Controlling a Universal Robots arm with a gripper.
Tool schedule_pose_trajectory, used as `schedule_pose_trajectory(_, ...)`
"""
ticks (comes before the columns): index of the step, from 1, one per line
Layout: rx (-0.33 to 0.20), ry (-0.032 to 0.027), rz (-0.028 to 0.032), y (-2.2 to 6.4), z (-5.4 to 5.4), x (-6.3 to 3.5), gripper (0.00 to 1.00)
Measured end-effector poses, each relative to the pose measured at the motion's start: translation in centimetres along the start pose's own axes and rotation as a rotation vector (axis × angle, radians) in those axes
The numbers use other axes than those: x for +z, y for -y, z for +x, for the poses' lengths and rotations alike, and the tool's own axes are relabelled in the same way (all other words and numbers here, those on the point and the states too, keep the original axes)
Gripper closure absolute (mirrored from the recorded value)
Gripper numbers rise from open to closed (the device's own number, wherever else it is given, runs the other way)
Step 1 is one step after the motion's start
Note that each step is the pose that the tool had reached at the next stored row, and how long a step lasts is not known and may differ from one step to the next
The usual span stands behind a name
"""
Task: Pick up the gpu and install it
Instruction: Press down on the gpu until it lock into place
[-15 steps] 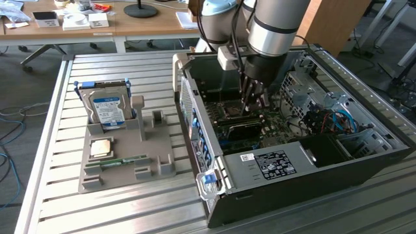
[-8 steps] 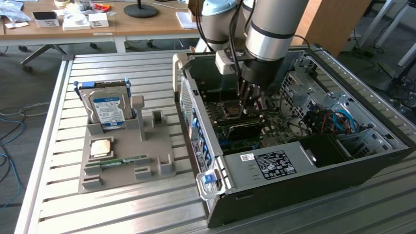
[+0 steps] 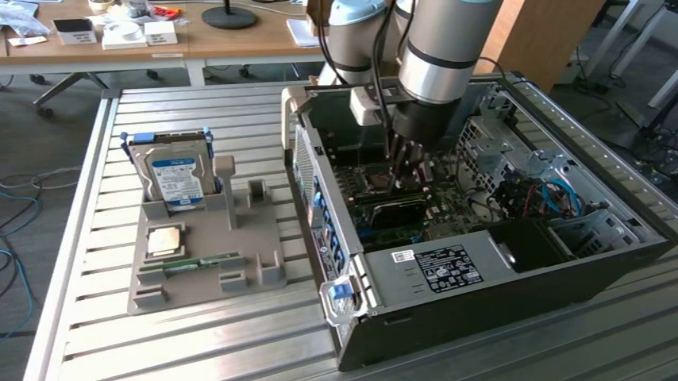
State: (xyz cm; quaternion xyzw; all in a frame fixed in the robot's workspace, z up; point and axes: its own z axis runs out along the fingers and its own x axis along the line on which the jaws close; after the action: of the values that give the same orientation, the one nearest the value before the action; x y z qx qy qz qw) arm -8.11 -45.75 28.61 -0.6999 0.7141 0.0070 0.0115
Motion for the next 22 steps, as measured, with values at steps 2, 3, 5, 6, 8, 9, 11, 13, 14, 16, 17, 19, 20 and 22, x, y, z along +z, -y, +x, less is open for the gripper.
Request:
schedule_pose_trajectory(2,0.000,0.0000,0.0000,0.00,0.0,0.36,0.89)
schedule_pose_trajectory(3,0.000,0.0000,0.0000,0.00,0.0,0.54,0.89)
schedule_pose_trajectory(5,0.000,0.0001,0.0000,0.00,0.0,0.78,0.89)
schedule_pose_trajectory(6,0.000,-0.0002,-0.0001,-0.01,0.0,0.79,0.89)
schedule_pose_trajectory(8,0.000,-0.0001,0.0000,-0.01,0.0,0.83,0.89)
schedule_pose_trajectory(9,0.000,0.0000,0.0000,-0.02,-0.1,0.86,0.89)
schedule_pose_trajectory(11,0.000,0.0000,0.0000,-0.01,-0.2,0.92,0.89)
schedule_pose_trajectory(13,0.000,-0.0001,0.0000,-0.02,-0.3,1.01,0.89)
schedule_pose_trajectory(14,0.000,0.0000,0.0000,-0.02,-0.4,1.06,0.89)
schedule_pose_trajectory(16,0.000,0.0000,0.0001,-0.03,-0.5,1.22,0.89)
schedule_pose_trajectory(17,0.000,-0.0001,0.0000,-0.04,-0.5,1.31,0.89)
schedule_pose_trajectory(19,0.000,0.0000,0.0001,-0.04,-0.5,1.49,0.89)
schedule_pose_trajectory(20,0.000,0.0000,0.0000,-0.05,-0.5,1.55,0.89)
schedule_pose_trajectory(22,0.000,0.0000,0.0000,-0.06,-0.6,1.67,0.89)
